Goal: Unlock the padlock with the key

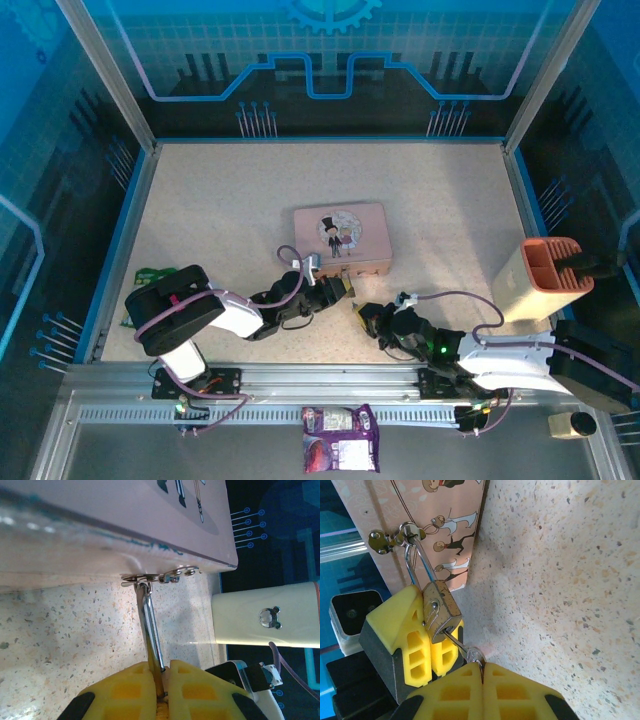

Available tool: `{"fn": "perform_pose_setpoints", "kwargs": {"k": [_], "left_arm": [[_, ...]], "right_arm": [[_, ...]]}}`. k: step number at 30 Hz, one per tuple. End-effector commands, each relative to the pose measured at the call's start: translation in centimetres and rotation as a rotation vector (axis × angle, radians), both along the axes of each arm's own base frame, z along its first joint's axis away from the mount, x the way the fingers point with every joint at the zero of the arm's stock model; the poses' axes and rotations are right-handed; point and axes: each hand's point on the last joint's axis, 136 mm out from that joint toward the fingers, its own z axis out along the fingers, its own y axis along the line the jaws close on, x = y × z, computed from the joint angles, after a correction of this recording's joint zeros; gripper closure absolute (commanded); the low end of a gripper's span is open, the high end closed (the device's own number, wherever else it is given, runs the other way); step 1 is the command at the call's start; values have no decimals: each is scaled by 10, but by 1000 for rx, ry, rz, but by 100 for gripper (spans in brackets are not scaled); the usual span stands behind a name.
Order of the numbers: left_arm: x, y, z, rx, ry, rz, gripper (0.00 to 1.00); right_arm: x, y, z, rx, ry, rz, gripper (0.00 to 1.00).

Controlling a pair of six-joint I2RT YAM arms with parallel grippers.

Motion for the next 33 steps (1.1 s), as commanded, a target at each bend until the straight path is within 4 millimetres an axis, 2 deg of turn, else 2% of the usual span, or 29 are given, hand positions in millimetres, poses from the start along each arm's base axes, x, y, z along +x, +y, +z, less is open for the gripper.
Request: {"fn": "perform_pose_setpoints", "kwargs": {"k": [1, 7, 12, 27, 33], "left_arm": [[3, -21, 67, -209, -119, -26, 100], [4, -20, 71, -206, -129, -21, 100], [3, -21, 67, -196, -126, -24, 100], [6, -20, 60, -177, -116, -11, 100], [7, -20, 65, -188, -123, 0, 100]], "right_arm": [[5, -2, 5, -5, -4, -42, 100], [4, 0, 2, -7, 10, -42, 100], [6, 4, 7, 8, -6, -38, 100], [5, -5, 9, -4, -15, -53, 100], [4, -5, 8, -7, -10, -57, 100]]}}
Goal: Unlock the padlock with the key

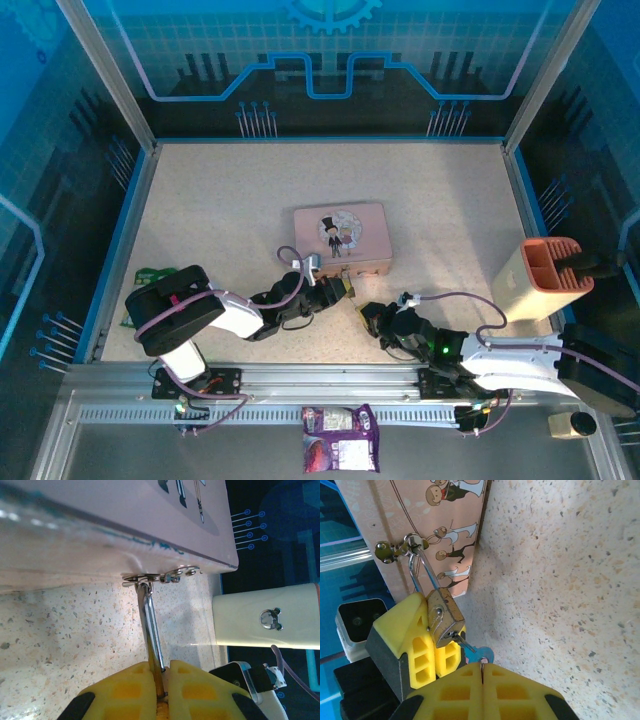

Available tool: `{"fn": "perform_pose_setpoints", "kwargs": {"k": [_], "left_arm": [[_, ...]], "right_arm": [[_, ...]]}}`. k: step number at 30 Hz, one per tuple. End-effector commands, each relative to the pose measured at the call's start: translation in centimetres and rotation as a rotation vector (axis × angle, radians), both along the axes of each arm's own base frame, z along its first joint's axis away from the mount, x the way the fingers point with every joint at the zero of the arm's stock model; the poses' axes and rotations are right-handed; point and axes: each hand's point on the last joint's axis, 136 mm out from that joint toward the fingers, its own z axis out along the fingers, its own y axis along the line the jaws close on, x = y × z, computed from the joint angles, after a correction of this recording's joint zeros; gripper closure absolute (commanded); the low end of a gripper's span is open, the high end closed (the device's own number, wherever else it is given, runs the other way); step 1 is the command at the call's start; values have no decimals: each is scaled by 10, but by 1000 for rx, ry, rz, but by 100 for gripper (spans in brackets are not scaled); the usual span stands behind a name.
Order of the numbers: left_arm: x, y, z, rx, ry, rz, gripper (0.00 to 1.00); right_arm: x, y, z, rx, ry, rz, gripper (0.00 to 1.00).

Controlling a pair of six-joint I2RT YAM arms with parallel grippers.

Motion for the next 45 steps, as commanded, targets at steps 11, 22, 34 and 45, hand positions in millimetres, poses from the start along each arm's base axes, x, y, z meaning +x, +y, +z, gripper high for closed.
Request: {"fn": "perform_pose_setpoints", "kwargs": {"k": [11, 22, 34, 45], "left_arm": [[8, -13, 57, -155, -97, 46, 100], [12, 9, 13, 137, -32, 63, 100], [2, 14, -28, 289, 75, 10, 99], [-7, 24, -44, 408, 91, -37, 81]], "right_arm": [[3, -1, 6, -14, -14, -31, 100], [0, -18, 12, -168, -53, 31, 100], [4, -45, 38, -390, -154, 217, 100], [5, -45, 60, -544, -221, 326, 100]]}}
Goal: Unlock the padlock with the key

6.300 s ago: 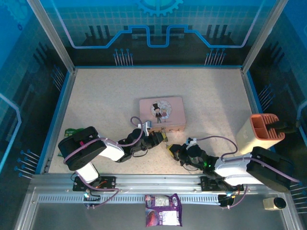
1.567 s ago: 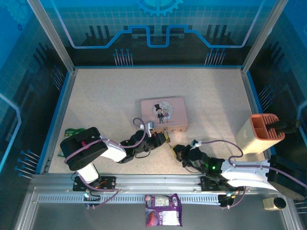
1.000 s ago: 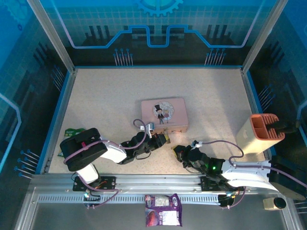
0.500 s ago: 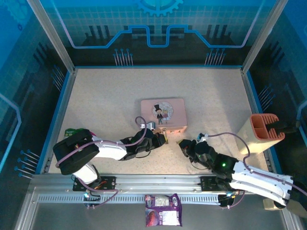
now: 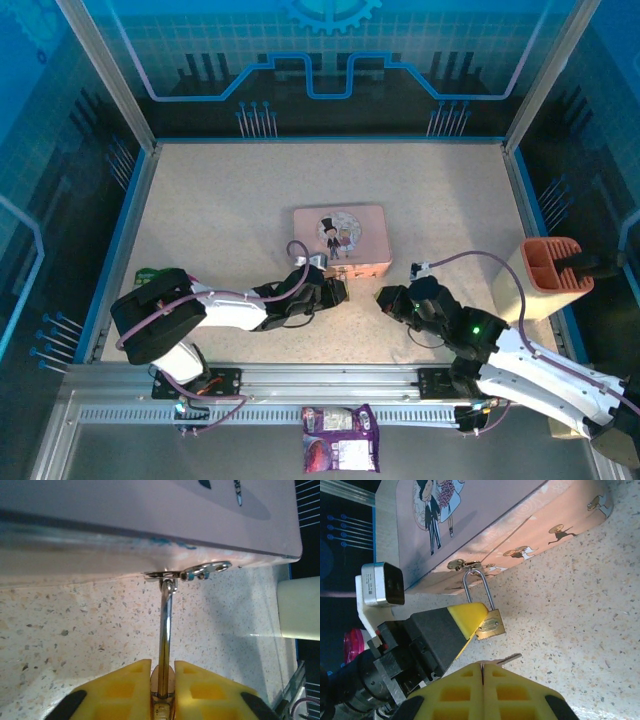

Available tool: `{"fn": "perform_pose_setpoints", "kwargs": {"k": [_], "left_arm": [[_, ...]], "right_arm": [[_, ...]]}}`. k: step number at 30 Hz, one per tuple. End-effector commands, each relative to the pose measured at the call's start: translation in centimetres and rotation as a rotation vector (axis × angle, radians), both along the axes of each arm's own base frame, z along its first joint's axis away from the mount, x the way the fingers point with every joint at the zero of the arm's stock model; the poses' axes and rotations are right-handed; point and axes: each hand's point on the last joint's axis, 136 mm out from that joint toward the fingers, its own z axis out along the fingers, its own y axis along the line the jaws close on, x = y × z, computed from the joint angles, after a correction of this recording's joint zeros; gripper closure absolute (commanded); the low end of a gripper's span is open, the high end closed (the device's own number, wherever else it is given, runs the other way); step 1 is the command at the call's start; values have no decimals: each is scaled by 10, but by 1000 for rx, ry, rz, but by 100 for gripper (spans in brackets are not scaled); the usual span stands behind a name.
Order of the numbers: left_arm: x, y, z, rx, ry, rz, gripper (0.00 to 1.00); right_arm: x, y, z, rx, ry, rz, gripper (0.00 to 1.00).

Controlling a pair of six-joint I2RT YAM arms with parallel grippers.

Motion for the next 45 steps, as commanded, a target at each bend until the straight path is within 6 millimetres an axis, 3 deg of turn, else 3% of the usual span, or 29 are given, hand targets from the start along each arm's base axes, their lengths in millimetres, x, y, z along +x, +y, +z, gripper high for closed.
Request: {"fn": "perform_pose_setpoints", "kwargs": {"k": [1, 7, 11, 14, 19, 25, 30, 35, 45], "left_arm": [[-5, 14, -20, 98, 37, -7, 79], [-5, 18, -1, 70, -1, 4, 61], [-6, 22, 28, 34, -127, -44, 51], [-13, 23, 57, 34, -313, -158, 51], [-45, 11, 112, -37, -745, -440, 53], [-74, -9, 147, -73, -1107, -676, 59], [-88, -16, 153, -84, -1344, -783, 61], [-81, -24, 151, -57, -1374, -802, 63], [-62, -21, 154, -17, -1370, -748, 64]], "right_arm": [[-3, -3, -2, -59, -12, 45, 100], [-2, 7, 6, -64, -65, 114, 100], [-1, 5, 13, -93, -80, 129, 100], [-1, 8, 23, -91, -94, 150, 100], [-1, 15, 50, -59, -144, 190, 100], [-3, 33, 85, 31, -213, 259, 100], [-8, 42, 104, 74, -247, 305, 100], [-12, 46, 116, 116, -285, 331, 100], [-20, 52, 121, 139, -301, 358, 100]]}}
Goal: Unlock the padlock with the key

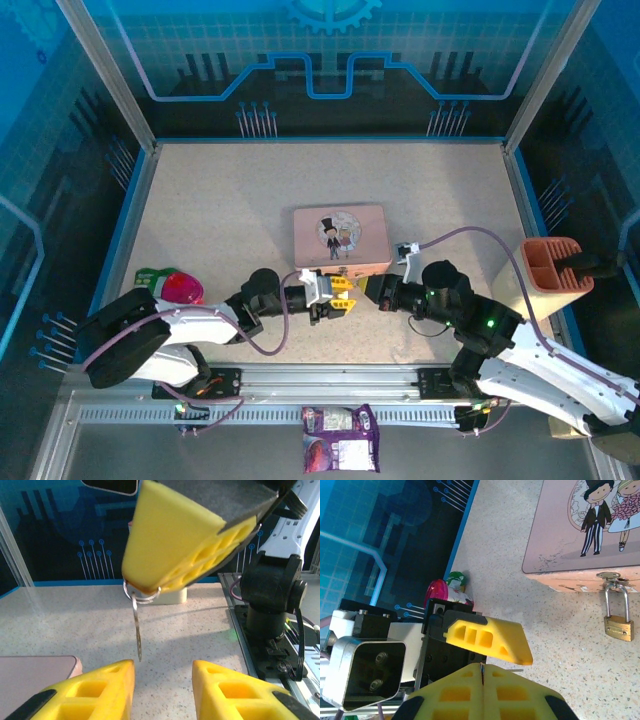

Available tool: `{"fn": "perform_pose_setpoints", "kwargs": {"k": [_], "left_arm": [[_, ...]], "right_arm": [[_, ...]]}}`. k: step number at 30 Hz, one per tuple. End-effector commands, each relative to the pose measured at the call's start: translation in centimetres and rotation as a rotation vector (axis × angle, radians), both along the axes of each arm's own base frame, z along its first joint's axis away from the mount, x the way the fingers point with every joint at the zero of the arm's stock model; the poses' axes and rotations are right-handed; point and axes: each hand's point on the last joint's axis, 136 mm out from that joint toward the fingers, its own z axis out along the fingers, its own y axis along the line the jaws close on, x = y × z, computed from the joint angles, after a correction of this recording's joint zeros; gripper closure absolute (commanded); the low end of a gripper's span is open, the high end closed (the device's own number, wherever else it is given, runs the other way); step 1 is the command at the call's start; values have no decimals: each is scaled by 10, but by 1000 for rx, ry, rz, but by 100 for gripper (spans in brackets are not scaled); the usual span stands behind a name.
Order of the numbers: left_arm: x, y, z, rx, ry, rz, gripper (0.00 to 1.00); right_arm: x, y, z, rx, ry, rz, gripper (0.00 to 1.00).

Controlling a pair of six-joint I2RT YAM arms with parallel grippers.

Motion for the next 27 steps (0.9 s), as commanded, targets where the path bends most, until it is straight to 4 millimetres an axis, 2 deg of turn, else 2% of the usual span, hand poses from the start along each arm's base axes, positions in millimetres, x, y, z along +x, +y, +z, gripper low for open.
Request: {"fn": "perform_pose_setpoints", "kwargs": {"k": [1, 8, 15, 20, 23, 27], "left_arm": [[5, -2, 15, -36, -60, -1, 63], [6, -3, 19, -53, -56, -3, 67], [4, -1, 19, -57, -51, -15, 83], [8, 2, 19, -55, -53, 8, 99], [17, 3, 20, -44, -65, 55, 100], [35, 5, 12, 60, -135, 147, 100]], "right_arm": [[-5, 6, 17, 35, -45, 32, 100], [-5, 14, 17, 38, -43, 48, 100], [-4, 12, 13, 30, -39, 28, 100], [-3, 8, 11, 30, -33, 13, 100], [-2, 6, 6, 22, -19, -3, 100], [4, -14, -7, -8, 20, -112, 71]]}}
